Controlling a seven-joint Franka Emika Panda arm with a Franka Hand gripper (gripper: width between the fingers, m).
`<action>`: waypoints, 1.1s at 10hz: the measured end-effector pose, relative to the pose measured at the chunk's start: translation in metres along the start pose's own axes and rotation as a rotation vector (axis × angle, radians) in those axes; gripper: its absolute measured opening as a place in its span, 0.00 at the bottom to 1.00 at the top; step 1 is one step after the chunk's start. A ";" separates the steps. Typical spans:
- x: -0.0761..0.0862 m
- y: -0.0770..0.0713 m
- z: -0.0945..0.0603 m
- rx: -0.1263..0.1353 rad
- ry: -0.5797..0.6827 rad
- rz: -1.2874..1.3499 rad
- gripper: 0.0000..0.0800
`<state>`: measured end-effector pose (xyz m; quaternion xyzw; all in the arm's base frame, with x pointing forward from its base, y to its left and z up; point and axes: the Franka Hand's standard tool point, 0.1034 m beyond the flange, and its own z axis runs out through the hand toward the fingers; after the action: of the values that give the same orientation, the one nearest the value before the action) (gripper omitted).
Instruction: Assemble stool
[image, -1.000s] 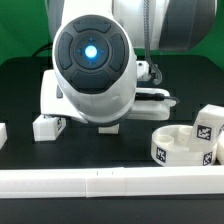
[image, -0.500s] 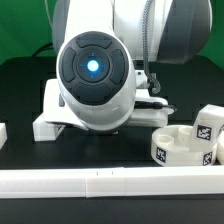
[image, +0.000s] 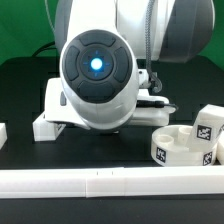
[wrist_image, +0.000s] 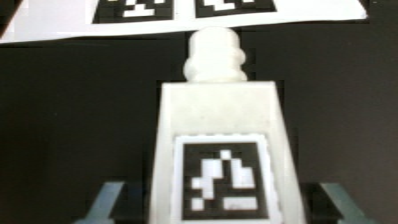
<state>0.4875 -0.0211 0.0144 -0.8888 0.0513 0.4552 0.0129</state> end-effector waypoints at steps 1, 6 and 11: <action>-0.004 -0.005 -0.007 -0.006 0.000 -0.007 0.42; -0.043 -0.028 -0.058 -0.070 -0.038 -0.025 0.42; -0.023 -0.034 -0.071 -0.056 0.155 -0.034 0.42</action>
Offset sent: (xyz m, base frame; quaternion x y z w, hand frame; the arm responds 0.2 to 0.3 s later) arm 0.0155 0.0194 0.0579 0.0060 -0.0402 0.0070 0.9992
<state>0.5351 0.0099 0.0741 -0.9221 0.0243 0.3862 -0.0081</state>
